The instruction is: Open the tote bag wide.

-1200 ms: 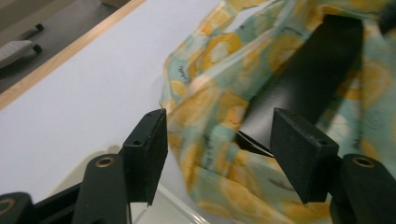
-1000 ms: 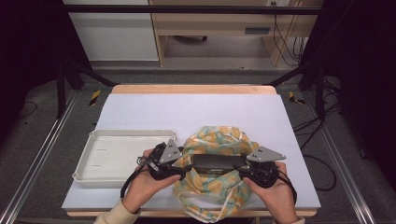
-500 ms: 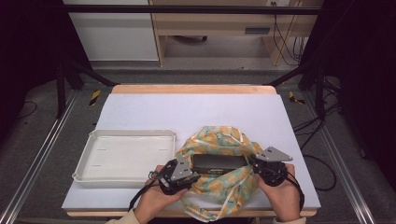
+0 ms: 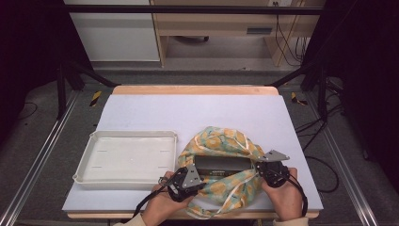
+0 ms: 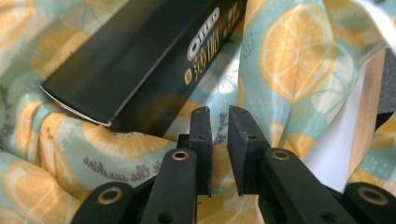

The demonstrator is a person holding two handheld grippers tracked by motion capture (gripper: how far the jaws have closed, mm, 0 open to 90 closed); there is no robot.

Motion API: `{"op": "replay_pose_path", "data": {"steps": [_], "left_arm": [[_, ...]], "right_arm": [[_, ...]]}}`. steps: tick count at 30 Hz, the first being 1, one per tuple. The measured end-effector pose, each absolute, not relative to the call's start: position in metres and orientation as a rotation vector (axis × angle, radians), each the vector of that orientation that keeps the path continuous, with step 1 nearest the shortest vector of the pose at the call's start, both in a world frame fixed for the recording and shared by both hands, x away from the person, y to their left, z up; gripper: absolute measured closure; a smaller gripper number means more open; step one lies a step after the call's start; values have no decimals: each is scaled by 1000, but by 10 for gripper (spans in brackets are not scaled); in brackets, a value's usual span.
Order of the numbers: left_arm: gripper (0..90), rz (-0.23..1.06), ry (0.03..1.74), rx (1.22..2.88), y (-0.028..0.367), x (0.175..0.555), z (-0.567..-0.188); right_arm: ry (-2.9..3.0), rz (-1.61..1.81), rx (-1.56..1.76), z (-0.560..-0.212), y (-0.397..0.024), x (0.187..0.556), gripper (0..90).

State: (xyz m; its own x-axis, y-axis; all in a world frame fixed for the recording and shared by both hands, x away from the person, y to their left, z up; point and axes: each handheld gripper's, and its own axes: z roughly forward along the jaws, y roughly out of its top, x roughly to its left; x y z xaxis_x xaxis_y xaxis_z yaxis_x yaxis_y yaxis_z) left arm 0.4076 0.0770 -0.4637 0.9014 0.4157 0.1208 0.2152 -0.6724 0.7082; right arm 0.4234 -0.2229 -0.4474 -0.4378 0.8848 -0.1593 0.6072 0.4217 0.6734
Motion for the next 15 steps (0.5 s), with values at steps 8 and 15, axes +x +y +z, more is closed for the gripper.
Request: {"op": "replay_pose_path", "data": {"steps": [8,15], "left_arm": [[848,346,434,2374,75,408,-469],[900,341,429,2412,77,410,-471]], "right_arm": [[2243,691,1258,-460,-224,429,900],[2253,633,1240,-464,-225,431,900]]}}
